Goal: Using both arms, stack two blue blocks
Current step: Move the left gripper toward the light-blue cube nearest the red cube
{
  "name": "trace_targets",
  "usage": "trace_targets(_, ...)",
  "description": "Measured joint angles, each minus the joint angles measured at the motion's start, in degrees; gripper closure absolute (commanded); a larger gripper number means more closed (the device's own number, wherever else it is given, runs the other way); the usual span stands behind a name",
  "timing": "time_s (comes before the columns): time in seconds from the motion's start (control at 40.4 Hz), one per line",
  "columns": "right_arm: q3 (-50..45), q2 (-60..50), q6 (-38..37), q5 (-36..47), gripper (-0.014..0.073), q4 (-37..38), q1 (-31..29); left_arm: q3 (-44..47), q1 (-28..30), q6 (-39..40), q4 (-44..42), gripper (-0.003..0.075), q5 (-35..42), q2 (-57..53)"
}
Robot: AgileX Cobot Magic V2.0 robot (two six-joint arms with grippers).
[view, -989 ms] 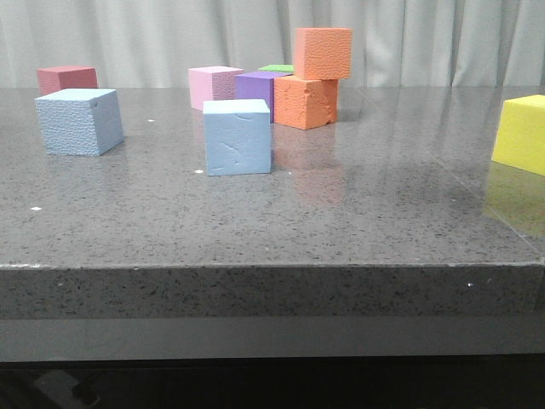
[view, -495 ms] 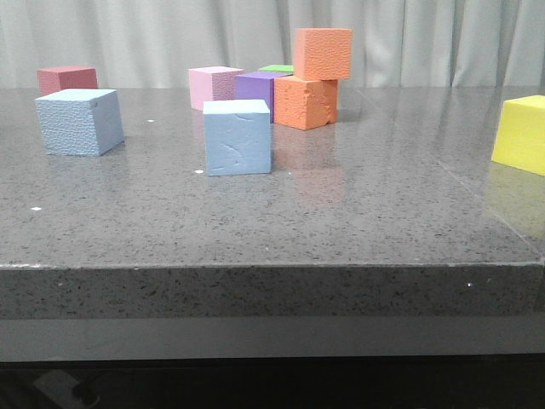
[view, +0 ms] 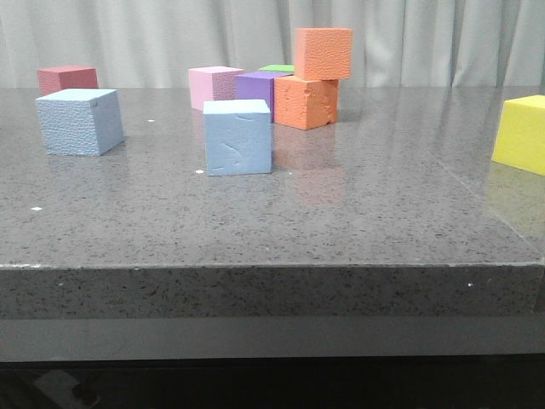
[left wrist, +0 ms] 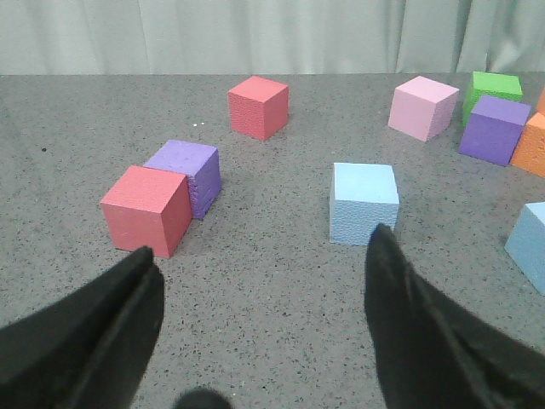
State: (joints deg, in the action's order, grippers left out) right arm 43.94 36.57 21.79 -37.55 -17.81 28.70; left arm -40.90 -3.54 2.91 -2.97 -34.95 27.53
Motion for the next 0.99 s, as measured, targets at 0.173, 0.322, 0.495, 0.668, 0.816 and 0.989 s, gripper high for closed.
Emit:
trace_targets(0.173,-0.09,0.00,0.00,0.21,0.0207,-0.04,0.00,0.00,0.00,0.00,0.00,0.0231,0.00,0.00)
trace_targets(0.322,-0.22,0.00,0.00,0.21,0.0207,-0.04,0.00,0.00,0.00,0.00,0.13,0.0231,0.10,0.00)
trace_targets(0.495,-0.22,0.00,0.00,0.21,0.0207,-0.04,0.00,-0.16,0.00,0.00,1.03,0.0181,0.34,0.64)
trace_targets(0.668,-0.22,0.00,0.01,0.21,0.0207,-0.13,0.00,-2.33,0.00,-1.05,1.25,0.0097,-0.78,4.80)
trace_targets(0.816,-0.22,0.00,0.01,0.21,0.0207,-0.13,0.00,-5.57,0.00,-3.72,1.38,0.0100,-2.02,10.78)
trace_targets(0.989,-0.22,0.00,0.01,0.21,0.0207,-0.13,0.00,-9.96,-2.88,-4.63,1.79,0.0100,-2.31,17.78)
